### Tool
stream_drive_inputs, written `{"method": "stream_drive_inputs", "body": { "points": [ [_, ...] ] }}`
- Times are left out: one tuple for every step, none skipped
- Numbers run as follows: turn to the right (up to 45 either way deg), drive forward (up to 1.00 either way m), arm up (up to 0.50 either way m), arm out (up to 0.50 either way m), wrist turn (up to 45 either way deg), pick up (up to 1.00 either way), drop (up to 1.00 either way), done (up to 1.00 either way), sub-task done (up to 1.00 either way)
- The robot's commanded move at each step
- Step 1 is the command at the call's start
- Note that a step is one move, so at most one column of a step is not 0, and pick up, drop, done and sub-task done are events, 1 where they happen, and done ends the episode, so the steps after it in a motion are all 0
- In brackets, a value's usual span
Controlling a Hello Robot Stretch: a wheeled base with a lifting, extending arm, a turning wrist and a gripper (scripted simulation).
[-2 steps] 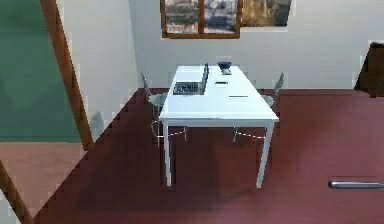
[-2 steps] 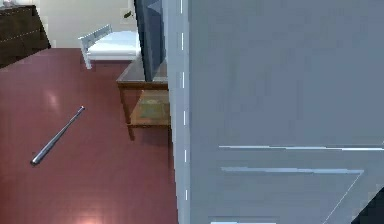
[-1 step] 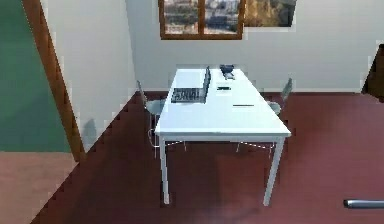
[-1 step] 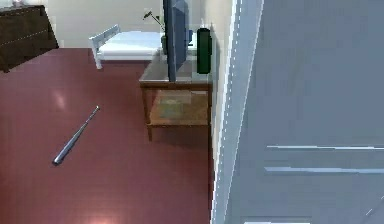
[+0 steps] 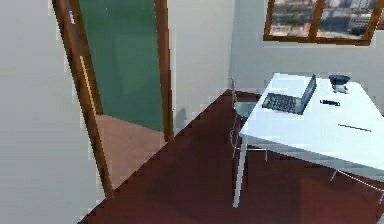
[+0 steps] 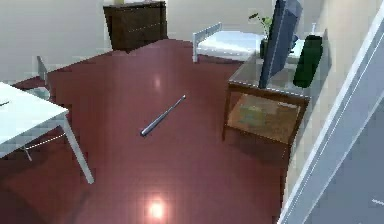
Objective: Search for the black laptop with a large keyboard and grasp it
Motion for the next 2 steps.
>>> {"method": "stream_drive_inputs", "body": {
  "points": [
    [0.0,1.00,0.00,0.00,0.0,0.00,0.00,0.00,0.00],
    [-12.0,0.00,0.00,0.00,0.0,0.00,0.00,0.00,0.00]
  ]
}}
